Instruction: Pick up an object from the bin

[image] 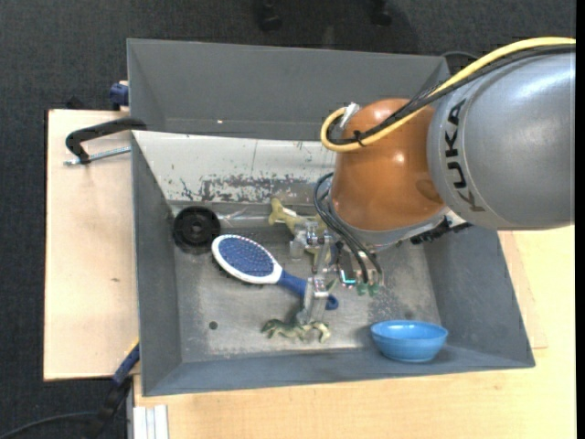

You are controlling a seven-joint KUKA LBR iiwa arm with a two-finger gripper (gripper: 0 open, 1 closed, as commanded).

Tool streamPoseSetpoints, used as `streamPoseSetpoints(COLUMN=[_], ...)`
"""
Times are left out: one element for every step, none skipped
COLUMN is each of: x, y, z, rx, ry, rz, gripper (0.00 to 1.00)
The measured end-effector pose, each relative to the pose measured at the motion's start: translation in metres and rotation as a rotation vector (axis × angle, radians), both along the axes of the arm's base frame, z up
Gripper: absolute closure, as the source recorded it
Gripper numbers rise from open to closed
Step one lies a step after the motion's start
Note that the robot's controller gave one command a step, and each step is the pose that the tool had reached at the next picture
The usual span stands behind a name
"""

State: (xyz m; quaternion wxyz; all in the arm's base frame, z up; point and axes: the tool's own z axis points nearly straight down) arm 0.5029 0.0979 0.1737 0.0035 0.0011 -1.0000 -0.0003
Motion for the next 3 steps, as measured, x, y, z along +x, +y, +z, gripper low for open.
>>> streamPoseSetpoints(x=[0.05, 0.051, 0.055], y=[0.005, 0.005, 0.008], z=[-0.107, -0.103, 0.053], rx=[0.001, 0.001, 0.002], ry=[-0.004, -0.009, -0.02], rz=[-0.021, -0.022, 0.104], gripper=[0.0, 1.0, 1.0])
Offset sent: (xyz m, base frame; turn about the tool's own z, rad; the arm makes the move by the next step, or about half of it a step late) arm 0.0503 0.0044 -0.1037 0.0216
